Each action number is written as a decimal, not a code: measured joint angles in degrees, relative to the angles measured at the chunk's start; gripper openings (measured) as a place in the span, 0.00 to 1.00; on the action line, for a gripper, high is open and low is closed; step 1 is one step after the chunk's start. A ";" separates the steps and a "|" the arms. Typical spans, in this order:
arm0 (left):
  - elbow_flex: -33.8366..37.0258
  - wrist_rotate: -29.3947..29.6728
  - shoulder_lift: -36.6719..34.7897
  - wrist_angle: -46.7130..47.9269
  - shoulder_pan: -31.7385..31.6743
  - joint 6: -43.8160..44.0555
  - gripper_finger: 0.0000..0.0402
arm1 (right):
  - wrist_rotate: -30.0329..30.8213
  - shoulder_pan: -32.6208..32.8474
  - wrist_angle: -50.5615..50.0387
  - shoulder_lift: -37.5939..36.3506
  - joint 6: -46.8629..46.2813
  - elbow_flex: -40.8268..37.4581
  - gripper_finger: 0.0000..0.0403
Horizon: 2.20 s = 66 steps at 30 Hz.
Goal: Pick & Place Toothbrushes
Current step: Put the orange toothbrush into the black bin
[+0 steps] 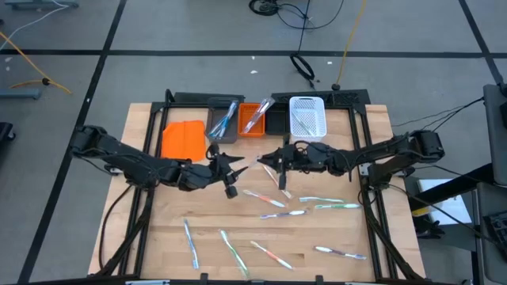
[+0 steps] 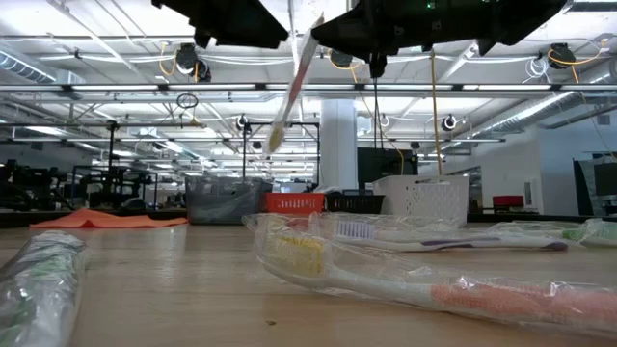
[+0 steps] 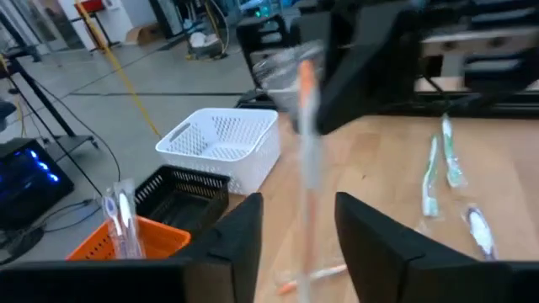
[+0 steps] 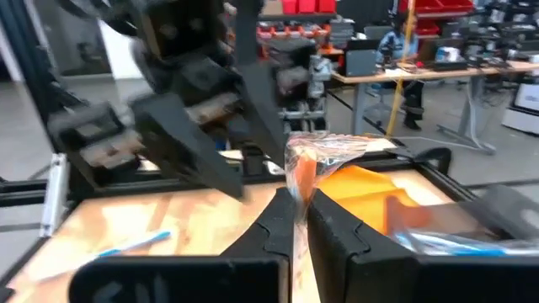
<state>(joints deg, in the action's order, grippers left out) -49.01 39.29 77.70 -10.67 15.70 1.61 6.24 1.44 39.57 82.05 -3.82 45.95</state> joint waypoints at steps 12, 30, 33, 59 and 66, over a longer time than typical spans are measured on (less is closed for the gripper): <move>0.00 -0.20 -2.76 5.97 1.32 3.94 0.45 | 7.61 -9.29 -9.62 -6.16 1.54 0.00 0.02; 0.00 -0.20 -2.74 9.42 1.27 7.58 0.45 | 7.14 -25.35 -13.66 -5.04 -1.61 0.00 0.02; 0.00 -0.20 -2.74 9.41 1.27 7.58 0.45 | 5.67 -27.09 -13.20 -4.21 -3.15 0.02 0.02; 0.04 -0.21 -2.72 9.49 0.59 7.93 0.45 | -3.06 -32.97 -7.82 5.78 -9.09 0.00 0.02; 0.04 -0.24 -2.72 9.59 0.11 7.96 0.45 | -3.45 -32.97 -8.49 5.78 -9.05 0.00 0.05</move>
<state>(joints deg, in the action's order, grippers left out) -48.97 39.05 74.98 -1.08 15.81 9.56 2.79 -31.53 31.08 87.83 -12.87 45.95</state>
